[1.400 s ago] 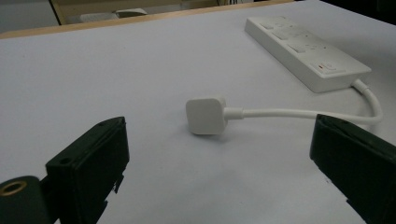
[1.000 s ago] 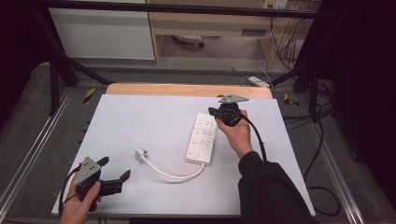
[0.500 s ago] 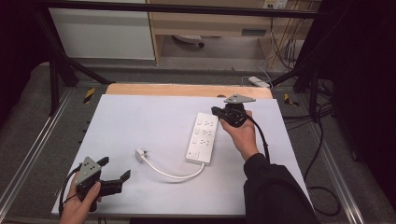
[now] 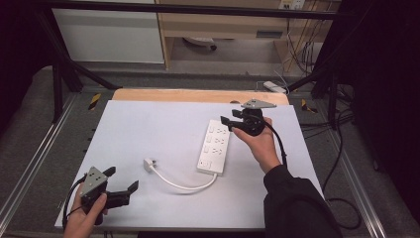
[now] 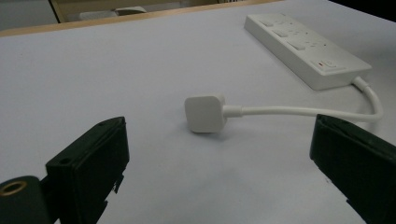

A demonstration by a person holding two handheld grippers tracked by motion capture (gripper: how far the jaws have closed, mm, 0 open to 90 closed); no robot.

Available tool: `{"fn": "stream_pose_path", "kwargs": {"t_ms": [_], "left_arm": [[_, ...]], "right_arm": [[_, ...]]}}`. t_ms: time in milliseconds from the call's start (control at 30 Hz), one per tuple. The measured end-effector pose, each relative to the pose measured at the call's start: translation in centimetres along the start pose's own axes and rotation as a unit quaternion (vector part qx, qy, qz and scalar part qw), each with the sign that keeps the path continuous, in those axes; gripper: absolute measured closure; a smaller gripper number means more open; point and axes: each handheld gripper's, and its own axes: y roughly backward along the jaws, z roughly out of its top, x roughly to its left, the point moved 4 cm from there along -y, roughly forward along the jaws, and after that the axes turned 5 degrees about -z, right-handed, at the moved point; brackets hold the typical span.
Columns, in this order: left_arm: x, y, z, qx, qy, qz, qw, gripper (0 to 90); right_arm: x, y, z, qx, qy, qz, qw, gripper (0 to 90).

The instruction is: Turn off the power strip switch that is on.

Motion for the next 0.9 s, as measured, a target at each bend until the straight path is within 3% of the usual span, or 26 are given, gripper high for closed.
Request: {"fn": "stream_pose_path", "kwargs": {"t_ms": [200,333,467,567,733,900], "left_arm": [[0.0,0.0,0.0,0.000,0.000,0.000,1.0000,4.5],[0.0,0.0,0.0,0.000,0.000,0.000,1.0000,4.5],[0.0,0.0,-0.1,0.001,0.001,0.001,1.0000,4.5],[-0.1,0.0,0.0,0.001,0.001,0.000,1.0000,4.5],[0.0,0.0,-0.1,0.001,0.002,0.001,1.0000,4.5],[-0.1,0.0,-0.1,0.001,0.002,0.001,1.0000,4.5]], "right_arm": [[-0.1,1.2,0.5,-0.004,-0.003,-0.007,1.0000,27.4],[-0.8,2.1,0.6,-0.008,-0.018,-0.015,0.9997,18.1],[-1.2,3.0,0.7,-0.011,-0.012,-0.046,0.9988,8.6],[-1.4,3.8,0.6,-0.013,-0.011,-0.060,0.9980,7.3],[-1.7,5.9,0.1,-0.026,0.004,-0.061,0.9978,4.9],[-2.4,8.3,-1.1,-0.053,0.000,-0.057,0.9969,4.1]]}}
